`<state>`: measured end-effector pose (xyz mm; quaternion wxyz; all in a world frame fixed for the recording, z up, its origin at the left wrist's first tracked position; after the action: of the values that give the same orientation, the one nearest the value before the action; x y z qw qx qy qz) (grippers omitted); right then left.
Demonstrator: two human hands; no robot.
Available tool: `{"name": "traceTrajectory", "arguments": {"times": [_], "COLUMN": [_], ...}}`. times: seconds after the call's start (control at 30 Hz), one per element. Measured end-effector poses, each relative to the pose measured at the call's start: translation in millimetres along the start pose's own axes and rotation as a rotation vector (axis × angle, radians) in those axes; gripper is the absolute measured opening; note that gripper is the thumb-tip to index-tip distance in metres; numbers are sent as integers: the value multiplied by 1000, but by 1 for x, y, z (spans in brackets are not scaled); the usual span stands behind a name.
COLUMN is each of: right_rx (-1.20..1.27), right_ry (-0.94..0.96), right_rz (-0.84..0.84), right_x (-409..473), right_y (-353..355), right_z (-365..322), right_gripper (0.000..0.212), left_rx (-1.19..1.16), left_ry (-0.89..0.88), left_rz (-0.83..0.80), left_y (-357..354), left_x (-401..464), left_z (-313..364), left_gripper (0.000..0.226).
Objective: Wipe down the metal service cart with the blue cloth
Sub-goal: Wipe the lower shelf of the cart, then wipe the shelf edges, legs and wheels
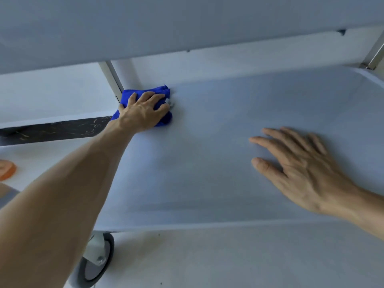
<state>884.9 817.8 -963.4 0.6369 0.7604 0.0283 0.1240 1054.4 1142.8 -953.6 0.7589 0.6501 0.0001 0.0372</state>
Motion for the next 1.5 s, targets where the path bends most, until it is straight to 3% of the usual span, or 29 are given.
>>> {"name": "traceTrajectory", "arguments": {"times": [0.17, 0.33, 0.5, 0.73, 0.93, 1.03, 1.17, 1.27, 1.5], "right_rx": [14, 17, 9, 12, -7, 6, 20, 14, 26], "right_ry": [-10, -27, -29, -24, -33, -32, -39, -35, -24], "right_rz": [-2, -25, -38, -29, -26, -26, -65, -36, -42], "right_x": [-2, -2, -3, -5, -3, -2, -2, -3, -3], "right_y": [3, 0, 1, 3, 4, 4, 5, 6, 5], "right_z": [-2, -1, -2, -3, -4, -3, -3, -4, -2], "right_gripper": [81, 71, 63, 57, 59, 60, 61, 59, 56], "left_rx": [101, 61, 52, 30, 14, -35, -19, 39, 135], "left_ry": [-131, -68, -161, -487, -730, -749, -804, -812, -621], "left_rz": [-94, -66, -49, -29, 115, 148, 140, 158, 151], "left_y": [9, 11, 20, 32, 17, 3, 0, 3, 18], "left_x": [-36, -94, -175, -250, -272, -274, -267, -263, -265], "left_z": [-20, -40, -37, -42, 14, 71, 101, 73, -30], "left_gripper": [78, 60, 70, 61, 85, 106, 97, 88, 80]}}
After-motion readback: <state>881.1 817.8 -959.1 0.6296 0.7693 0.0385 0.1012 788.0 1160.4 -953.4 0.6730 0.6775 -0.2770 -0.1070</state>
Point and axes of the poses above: each hand's wrist, its own x-axis towards the middle knuckle, its own y-axis out of the back of the hand, z = x × y, the point moved 4 cm from there along x, towards the middle knuckle, and after that the axes turned 4 degrees about z, right-handed, at the moved point
